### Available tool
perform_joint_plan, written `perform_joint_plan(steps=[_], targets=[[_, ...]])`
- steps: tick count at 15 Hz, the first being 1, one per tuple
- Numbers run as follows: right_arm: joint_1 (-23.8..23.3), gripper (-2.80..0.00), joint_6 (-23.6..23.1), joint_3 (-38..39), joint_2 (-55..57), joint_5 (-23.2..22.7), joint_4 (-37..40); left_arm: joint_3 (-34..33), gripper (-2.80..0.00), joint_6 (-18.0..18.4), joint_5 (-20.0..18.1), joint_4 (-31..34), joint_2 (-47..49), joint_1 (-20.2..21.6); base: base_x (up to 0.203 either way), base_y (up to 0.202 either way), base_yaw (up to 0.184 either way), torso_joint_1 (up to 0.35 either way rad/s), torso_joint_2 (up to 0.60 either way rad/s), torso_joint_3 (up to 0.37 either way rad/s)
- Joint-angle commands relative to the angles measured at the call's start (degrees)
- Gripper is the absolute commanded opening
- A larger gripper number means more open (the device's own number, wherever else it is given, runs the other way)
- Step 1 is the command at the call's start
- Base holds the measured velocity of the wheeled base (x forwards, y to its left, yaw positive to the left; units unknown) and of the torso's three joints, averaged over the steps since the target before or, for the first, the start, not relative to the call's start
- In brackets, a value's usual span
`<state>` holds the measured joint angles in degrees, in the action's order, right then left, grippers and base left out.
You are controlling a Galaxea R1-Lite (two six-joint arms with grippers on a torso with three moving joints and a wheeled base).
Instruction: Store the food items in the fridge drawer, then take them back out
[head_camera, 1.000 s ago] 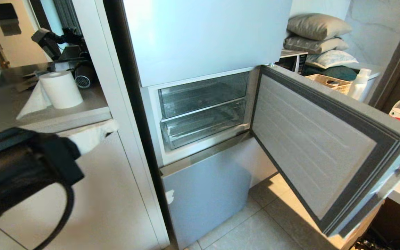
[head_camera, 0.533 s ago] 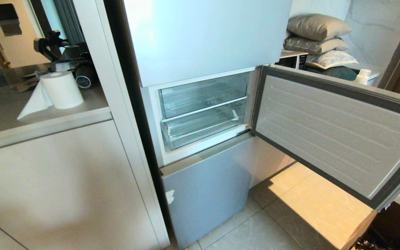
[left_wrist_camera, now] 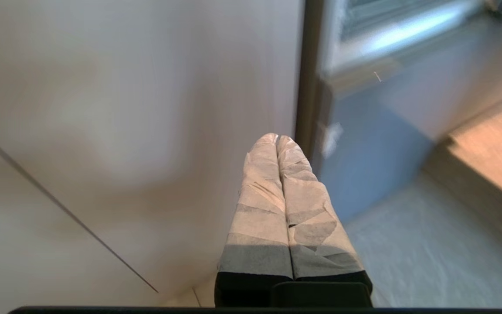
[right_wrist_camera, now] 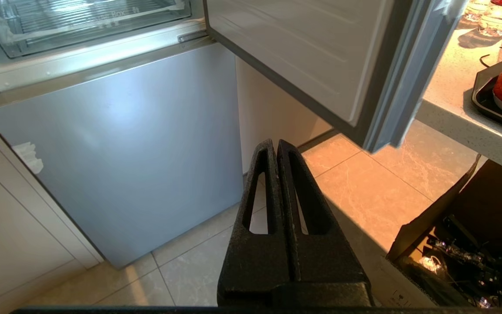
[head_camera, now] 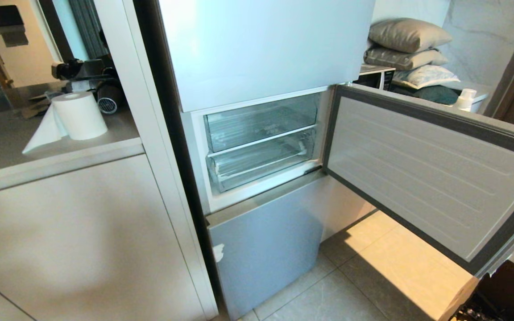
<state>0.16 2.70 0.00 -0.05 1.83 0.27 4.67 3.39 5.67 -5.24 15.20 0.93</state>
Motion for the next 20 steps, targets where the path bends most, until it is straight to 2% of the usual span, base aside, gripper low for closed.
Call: perform_joint_plan(steps=[1, 3, 4, 5, 6, 9, 11, 13, 20], targets=[[0.02, -2.80, 0.02, 0.00, 0.05, 0.02, 0.00, -3.60, -2.80, 0.10, -2.85, 0.97, -9.62, -0.05, 0.000, 0.000, 0.000, 0.000, 0.00, 0.000], [0.02, -2.80, -0.19, 0.00, 0.05, -0.03, 0.00, -4.07, -2.80, 1.24, -5.77, 4.37, -15.42, -0.29, 0.000, 0.000, 0.000, 0.000, 0.00, 0.000], [0.02, -2.80, -0.07, 0.00, 0.05, 0.02, -0.01, -4.33, -2.80, 2.45, -6.90, 5.22, -15.60, -0.40, 0.000, 0.000, 0.000, 0.000, 0.00, 0.000], [0.02, -2.80, -0.07, 0.00, 0.05, 0.02, 0.00, -4.46, -2.80, 2.11, -7.37, 5.75, -15.11, -0.45, 0.000, 0.000, 0.000, 0.000, 0.00, 0.000], [0.02, -2.80, -0.07, 0.00, 0.05, 0.02, -0.07, -4.41, -2.80, 1.56, -6.29, 5.93, -15.11, -0.49, 0.000, 0.000, 0.000, 0.000, 0.00, 0.000], [0.02, -2.80, -0.07, 0.00, 0.05, 0.02, -0.09, -4.50, -2.80, 2.66, -6.28, 5.68, -15.20, -0.49, 0.000, 0.000, 0.000, 0.000, 0.00, 0.000], [0.02, -2.80, -0.07, 0.00, 0.05, 0.02, 0.00, -4.50, -2.80, 1.41, -6.08, 5.62, -15.20, -0.49, 0.000, 0.000, 0.000, 0.000, 0.00, 0.000], [0.02, -2.80, 0.02, 0.00, 0.05, 0.02, 0.00, -4.50, -2.80, -1.71, -5.69, 5.52, -15.20, -0.49, 0.000, 0.000, 0.000, 0.000, 0.00, 0.000], [0.02, -2.80, 0.02, 0.00, 0.05, 0.02, 0.00, -4.50, -2.80, -1.98, -5.67, 5.50, -15.20, -0.49, 0.000, 0.000, 0.000, 0.000, 0.00, 0.000]])
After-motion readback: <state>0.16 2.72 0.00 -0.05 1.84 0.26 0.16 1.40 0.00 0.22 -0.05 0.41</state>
